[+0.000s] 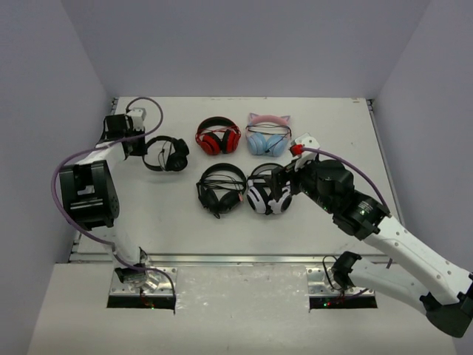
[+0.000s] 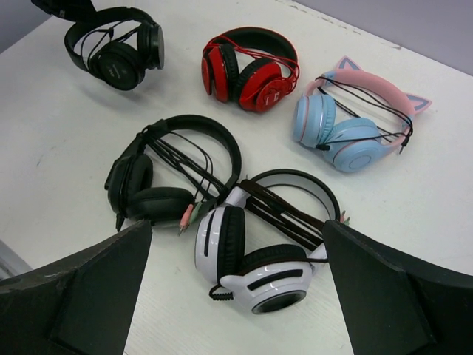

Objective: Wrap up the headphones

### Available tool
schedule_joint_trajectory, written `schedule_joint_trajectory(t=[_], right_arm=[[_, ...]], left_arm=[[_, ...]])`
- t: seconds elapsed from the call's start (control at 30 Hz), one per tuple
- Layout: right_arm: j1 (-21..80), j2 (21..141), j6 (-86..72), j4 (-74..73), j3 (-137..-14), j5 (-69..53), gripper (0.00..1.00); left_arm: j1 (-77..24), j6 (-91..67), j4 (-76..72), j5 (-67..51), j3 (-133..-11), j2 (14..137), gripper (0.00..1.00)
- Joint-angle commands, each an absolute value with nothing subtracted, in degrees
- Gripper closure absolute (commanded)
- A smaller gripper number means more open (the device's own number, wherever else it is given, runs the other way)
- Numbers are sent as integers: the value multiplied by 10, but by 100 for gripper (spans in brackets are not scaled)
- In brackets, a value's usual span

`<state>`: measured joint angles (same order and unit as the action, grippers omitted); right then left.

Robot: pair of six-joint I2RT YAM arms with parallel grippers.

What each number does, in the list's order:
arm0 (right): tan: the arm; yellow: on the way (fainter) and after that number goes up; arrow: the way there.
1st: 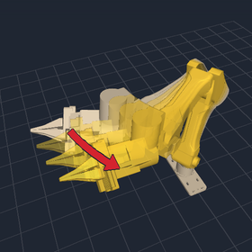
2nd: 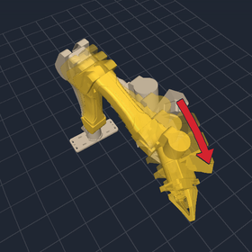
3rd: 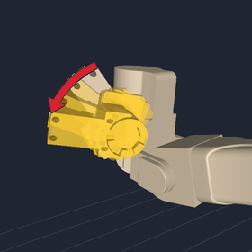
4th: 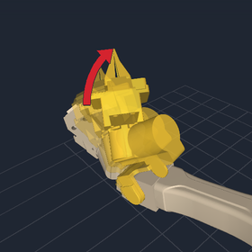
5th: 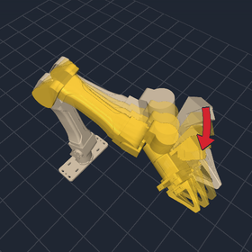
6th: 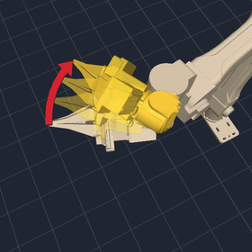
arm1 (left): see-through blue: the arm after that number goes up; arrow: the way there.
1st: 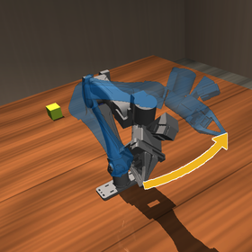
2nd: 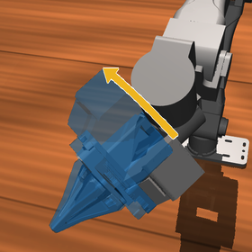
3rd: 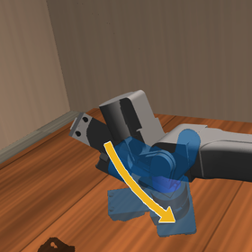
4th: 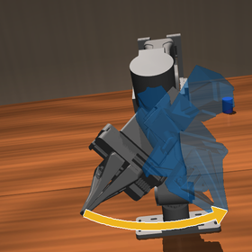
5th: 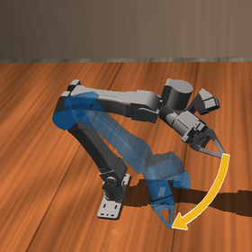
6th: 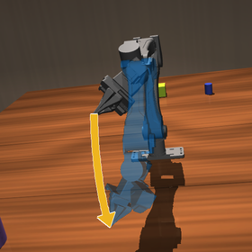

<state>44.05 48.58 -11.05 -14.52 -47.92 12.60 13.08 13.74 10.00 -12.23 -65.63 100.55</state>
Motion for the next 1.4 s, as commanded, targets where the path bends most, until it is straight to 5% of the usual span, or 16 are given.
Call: schedule_joint_trajectory(t=[0.0,0.33,0.73,0.77,0.8,0.83,1.13,1.37], right_arm=[[439,469,-116,-119,-469,123,1],[439,442,-118,-98,-447,104,1],[439,442,-110,-90,-439,115,1],[439,442,-108,-89,-439,119,1],[439,442,-107,-87,-437,126,1],[439,443,-105,-87,-437,128,1],[439,453,-98,-91,-440,139,1],[439,478,-98,-125,-461,200,1]], left_arm=[[165,167,46,-160,-664,1030,100],[168,171,18,-92,-647,1066,95],[158,130,-27,-51,-613,1077,79],[156,123,-19,-49,-614,1072,63],[153,118,-18,-43,-613,1067,15],[149,106,-17,-25,-611,1061,0],[156,15,-1,119,-614,906,0],[157,-215,235,202,-696,749,0]])
